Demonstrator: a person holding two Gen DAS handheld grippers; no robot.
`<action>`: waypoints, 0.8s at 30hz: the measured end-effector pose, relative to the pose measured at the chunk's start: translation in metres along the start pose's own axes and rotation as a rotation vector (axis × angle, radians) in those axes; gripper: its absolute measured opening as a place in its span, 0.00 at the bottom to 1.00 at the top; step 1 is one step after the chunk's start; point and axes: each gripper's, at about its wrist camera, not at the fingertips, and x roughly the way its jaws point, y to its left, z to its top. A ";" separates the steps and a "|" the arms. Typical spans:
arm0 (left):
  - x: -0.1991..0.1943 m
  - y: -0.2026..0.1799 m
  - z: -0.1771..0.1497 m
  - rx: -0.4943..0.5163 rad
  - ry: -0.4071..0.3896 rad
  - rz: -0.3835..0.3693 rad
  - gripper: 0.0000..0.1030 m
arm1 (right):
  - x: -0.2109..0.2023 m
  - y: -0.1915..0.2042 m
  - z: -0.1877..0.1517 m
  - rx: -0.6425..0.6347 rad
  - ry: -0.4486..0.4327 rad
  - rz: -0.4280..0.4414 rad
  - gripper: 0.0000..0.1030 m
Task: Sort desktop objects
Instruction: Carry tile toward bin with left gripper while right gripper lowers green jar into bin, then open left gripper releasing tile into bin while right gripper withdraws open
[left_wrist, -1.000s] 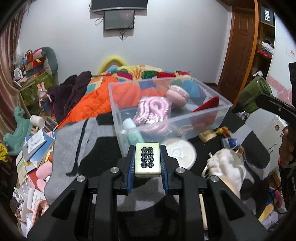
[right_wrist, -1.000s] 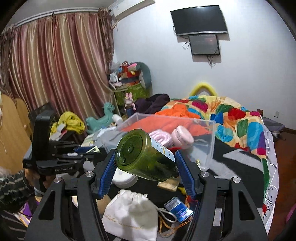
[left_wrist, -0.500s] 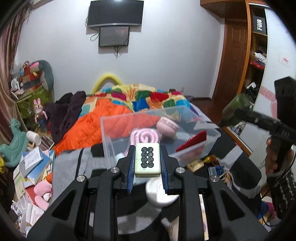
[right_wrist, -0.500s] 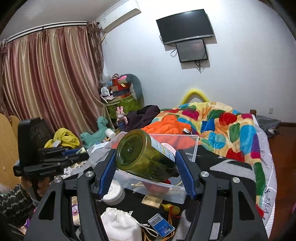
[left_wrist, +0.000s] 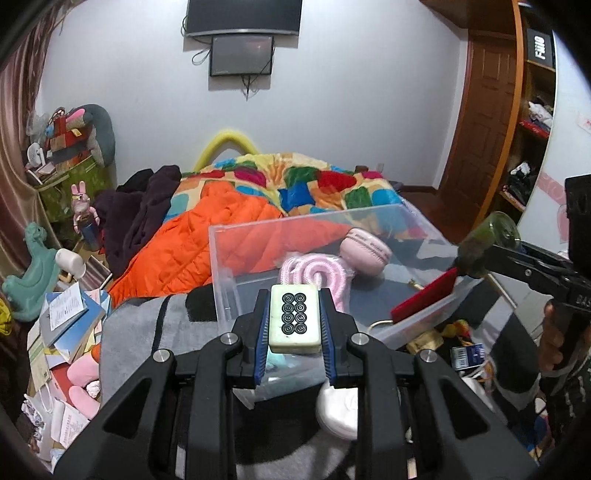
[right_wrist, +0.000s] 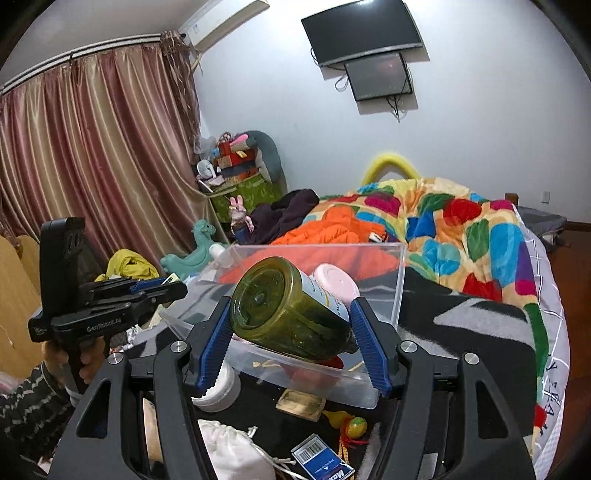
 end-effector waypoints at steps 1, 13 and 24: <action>0.004 0.001 -0.001 -0.001 0.005 0.012 0.23 | 0.001 0.000 0.000 0.001 0.004 0.000 0.58; 0.031 -0.003 -0.008 0.032 0.071 0.041 0.23 | 0.009 -0.001 -0.006 -0.003 0.033 -0.017 0.58; 0.031 -0.005 -0.010 0.041 0.075 0.044 0.23 | 0.014 -0.001 -0.014 0.015 0.069 -0.037 0.58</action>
